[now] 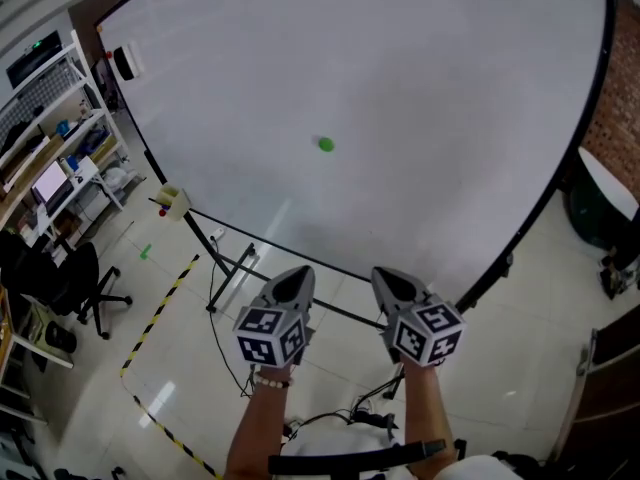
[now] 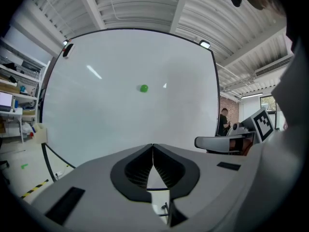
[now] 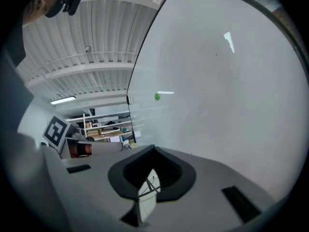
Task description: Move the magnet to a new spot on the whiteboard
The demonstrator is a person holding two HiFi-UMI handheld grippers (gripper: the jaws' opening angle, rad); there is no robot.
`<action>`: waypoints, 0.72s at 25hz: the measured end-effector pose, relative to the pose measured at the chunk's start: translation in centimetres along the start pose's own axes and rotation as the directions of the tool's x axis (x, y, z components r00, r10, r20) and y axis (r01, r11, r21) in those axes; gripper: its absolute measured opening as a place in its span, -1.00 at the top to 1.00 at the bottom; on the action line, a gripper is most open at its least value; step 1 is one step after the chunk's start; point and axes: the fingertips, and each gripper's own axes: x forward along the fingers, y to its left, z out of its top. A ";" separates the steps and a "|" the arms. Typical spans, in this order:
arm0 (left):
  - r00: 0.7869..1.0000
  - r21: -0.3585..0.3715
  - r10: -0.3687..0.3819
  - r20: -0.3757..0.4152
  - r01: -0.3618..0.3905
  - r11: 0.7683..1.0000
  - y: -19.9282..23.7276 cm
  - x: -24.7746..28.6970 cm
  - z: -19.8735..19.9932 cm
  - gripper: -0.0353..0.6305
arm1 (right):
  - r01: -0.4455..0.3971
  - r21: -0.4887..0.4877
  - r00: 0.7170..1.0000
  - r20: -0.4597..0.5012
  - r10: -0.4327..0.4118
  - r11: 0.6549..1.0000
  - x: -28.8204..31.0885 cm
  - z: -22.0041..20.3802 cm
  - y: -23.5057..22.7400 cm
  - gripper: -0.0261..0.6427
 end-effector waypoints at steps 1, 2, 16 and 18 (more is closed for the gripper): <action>1.000 0.011 -0.008 0.007 0.008 1.000 0.1 0.3 0.5 0.89 | 0.007 -0.004 1.000 0.001 -0.007 1.000 0.0 0.1 0.0 0.90; 1.000 0.023 -0.014 0.014 0.014 1.000 0.1 0.6 1.1 0.89 | 0.014 -0.008 1.000 0.002 -0.014 1.000 -0.1 0.2 0.0 0.90; 0.984 0.224 -0.043 0.170 0.004 0.974 0.7 7.1 13.8 0.35 | 0.082 -0.049 0.996 0.046 -0.080 0.995 -0.3 2.9 -2.1 0.90; 0.982 0.248 -0.038 0.184 -0.009 0.969 0.5 8.3 15.1 0.27 | 0.085 -0.055 0.995 0.049 -0.082 0.995 -0.2 3.2 -2.5 0.90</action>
